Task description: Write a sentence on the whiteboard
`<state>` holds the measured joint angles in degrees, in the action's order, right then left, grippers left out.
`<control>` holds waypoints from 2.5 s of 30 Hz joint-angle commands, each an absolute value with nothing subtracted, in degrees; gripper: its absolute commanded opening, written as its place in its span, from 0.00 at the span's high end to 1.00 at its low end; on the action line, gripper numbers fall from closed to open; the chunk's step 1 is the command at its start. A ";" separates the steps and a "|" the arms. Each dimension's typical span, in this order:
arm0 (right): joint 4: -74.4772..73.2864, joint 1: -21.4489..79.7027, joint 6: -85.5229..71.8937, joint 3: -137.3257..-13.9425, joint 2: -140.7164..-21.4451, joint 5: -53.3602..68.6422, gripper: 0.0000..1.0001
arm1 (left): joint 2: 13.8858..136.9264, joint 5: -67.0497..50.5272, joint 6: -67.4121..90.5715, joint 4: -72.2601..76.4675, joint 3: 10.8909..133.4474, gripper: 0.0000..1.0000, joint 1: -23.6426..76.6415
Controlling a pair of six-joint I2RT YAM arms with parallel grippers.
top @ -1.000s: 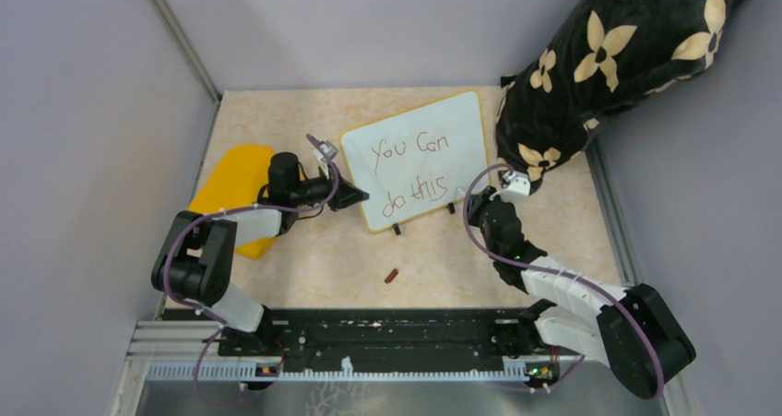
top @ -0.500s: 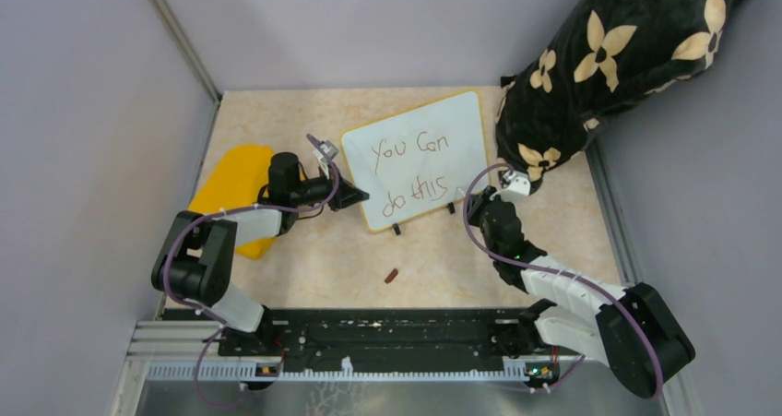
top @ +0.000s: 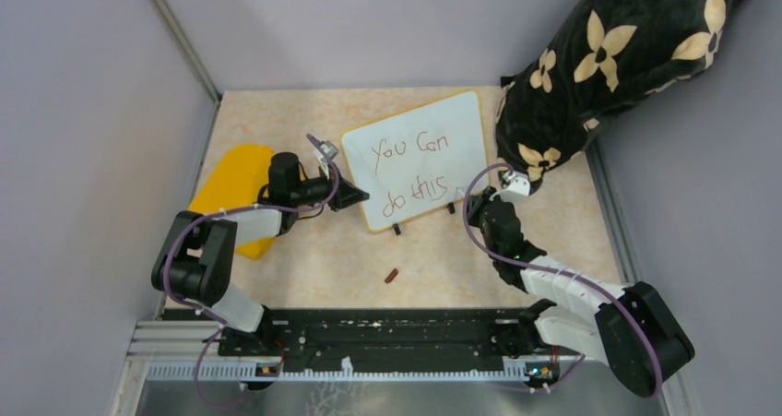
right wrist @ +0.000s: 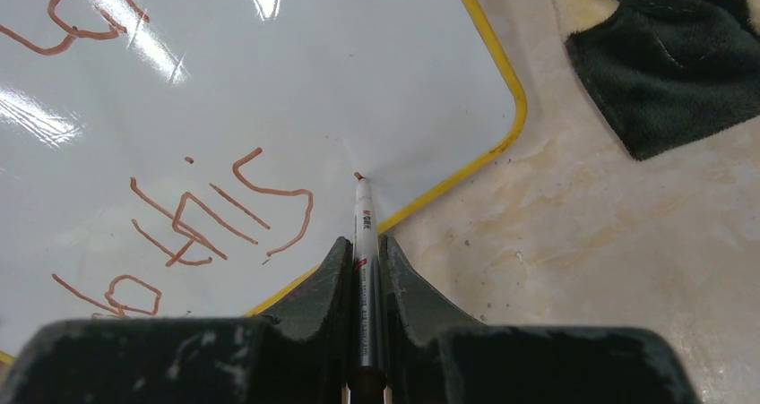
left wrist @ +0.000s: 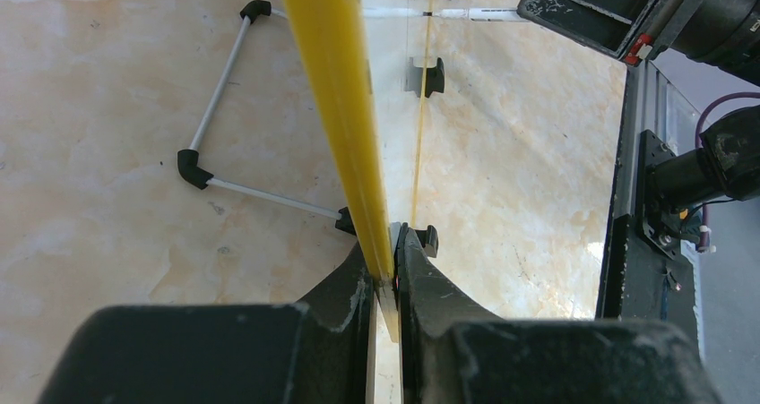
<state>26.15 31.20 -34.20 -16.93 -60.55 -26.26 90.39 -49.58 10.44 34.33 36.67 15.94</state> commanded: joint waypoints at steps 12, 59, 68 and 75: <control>26.87 30.32 -34.50 -18.79 -60.83 -26.06 1.00 | 93.34 -44.08 3.98 26.75 35.36 1.00 16.88; 5.89 30.28 -32.83 -19.17 -35.40 -20.63 1.00 | 93.03 -42.03 3.96 26.46 35.27 1.00 17.31; -6.49 30.76 -31.24 -23.41 -25.49 -9.60 1.00 | 93.02 -41.38 2.91 25.61 35.31 1.00 17.31; -12.21 30.96 -29.04 -25.12 -20.42 -8.05 1.00 | 92.48 -40.72 2.39 24.62 35.27 1.00 17.31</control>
<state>-9.04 30.96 -31.05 -21.93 -22.00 -10.28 90.30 -48.38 10.39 33.89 36.84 16.43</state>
